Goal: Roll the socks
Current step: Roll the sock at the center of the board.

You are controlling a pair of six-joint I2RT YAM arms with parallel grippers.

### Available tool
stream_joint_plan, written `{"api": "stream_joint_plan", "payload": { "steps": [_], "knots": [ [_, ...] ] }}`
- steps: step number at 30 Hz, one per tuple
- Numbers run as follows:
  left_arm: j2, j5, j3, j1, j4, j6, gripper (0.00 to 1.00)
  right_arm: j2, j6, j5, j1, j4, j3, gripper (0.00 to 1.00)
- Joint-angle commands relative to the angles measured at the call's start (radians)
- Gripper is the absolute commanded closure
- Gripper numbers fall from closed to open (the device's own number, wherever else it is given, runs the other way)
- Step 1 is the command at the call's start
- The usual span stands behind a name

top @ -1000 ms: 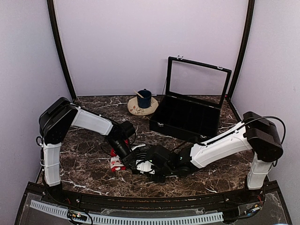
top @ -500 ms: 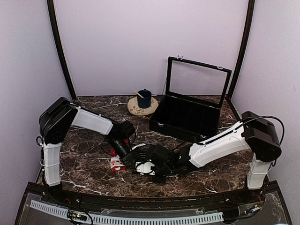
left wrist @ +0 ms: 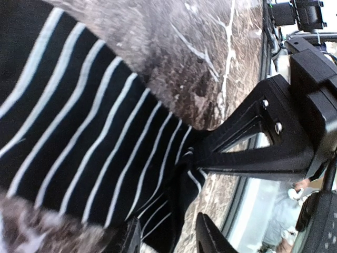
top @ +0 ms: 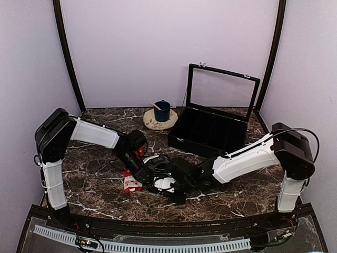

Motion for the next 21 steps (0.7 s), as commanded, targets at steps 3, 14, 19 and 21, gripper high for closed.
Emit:
{"api": "stream_joint_plan", "payload": {
  "steps": [3,14,19,21],
  "knots": [
    [-0.157,-0.105,-0.101,0.017,0.134,-0.080,0.60,0.000,0.127,-0.129,-0.037,-0.068,0.013,1.00],
    [-0.355,-0.204,-0.291,0.015,0.370,-0.154,0.59,0.069,0.309,-0.441,-0.148,-0.151,0.102,1.00],
    [-0.445,-0.265,-0.377,-0.007,0.443,-0.145,0.59,0.123,0.389,-0.603,-0.200,-0.193,0.175,1.00],
    [-0.485,-0.308,-0.405,-0.034,0.468,-0.132,0.60,0.145,0.417,-0.657,-0.217,-0.207,0.198,1.00]
  ]
}}
